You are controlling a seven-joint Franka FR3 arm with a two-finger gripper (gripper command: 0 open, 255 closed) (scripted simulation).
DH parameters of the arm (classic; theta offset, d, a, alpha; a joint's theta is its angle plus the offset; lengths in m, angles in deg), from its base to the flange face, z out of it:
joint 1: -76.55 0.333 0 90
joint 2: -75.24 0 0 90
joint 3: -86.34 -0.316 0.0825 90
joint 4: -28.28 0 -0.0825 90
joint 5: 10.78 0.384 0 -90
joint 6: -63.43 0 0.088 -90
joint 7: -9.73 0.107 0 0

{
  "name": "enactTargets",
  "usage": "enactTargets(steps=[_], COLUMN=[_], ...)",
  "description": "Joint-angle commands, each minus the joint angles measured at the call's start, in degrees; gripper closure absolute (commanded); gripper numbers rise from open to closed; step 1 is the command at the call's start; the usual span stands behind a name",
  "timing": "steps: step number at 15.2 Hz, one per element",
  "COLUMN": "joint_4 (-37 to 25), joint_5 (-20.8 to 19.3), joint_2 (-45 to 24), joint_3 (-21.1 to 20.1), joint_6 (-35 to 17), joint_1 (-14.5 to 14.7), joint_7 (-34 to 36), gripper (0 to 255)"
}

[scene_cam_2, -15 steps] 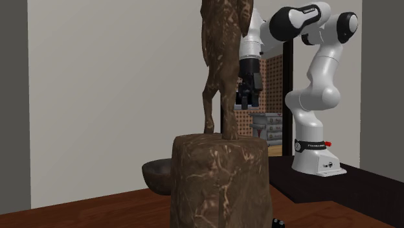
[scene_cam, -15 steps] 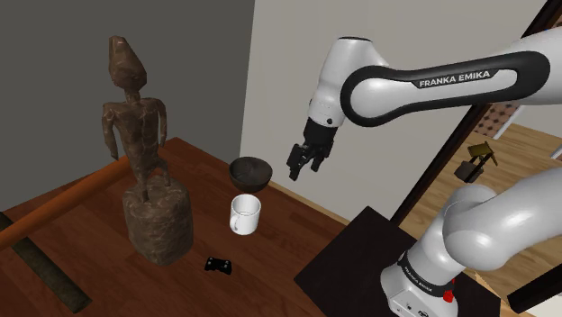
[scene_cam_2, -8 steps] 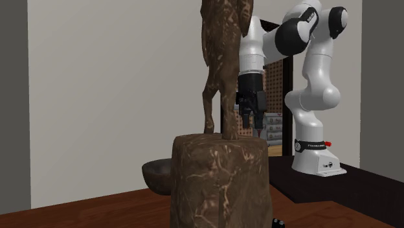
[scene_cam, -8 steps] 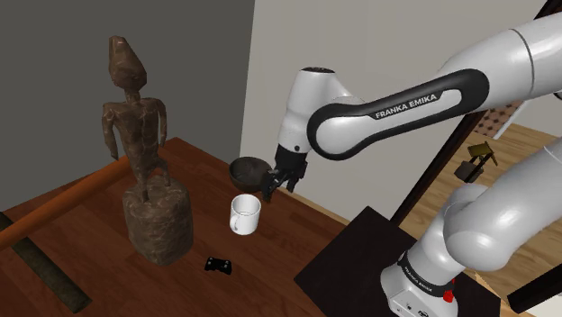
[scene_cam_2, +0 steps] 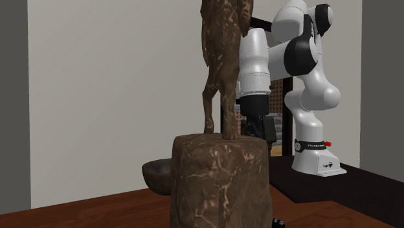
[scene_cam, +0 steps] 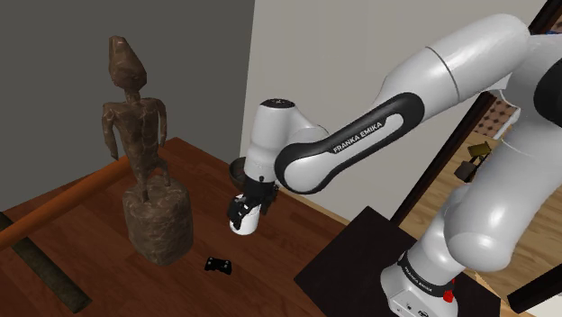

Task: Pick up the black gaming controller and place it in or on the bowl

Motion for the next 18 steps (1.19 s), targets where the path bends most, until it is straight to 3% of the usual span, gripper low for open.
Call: enactTargets(steps=[1, 10, 18], joint_4=[-2.3, -16.3, -17.4], joint_5=[-3.3, -14.5, -16.8], joint_2=[-5.1, -24.7, -29.8], joint_3=[-0.3, 3.7, 5.9], joint_6=[-2.3, -6.5, -10.5], joint_1=[1.0, 10.1, 12.2], joint_7=[3.4, 14.5, 16.1], gripper=[0, 0, 0])
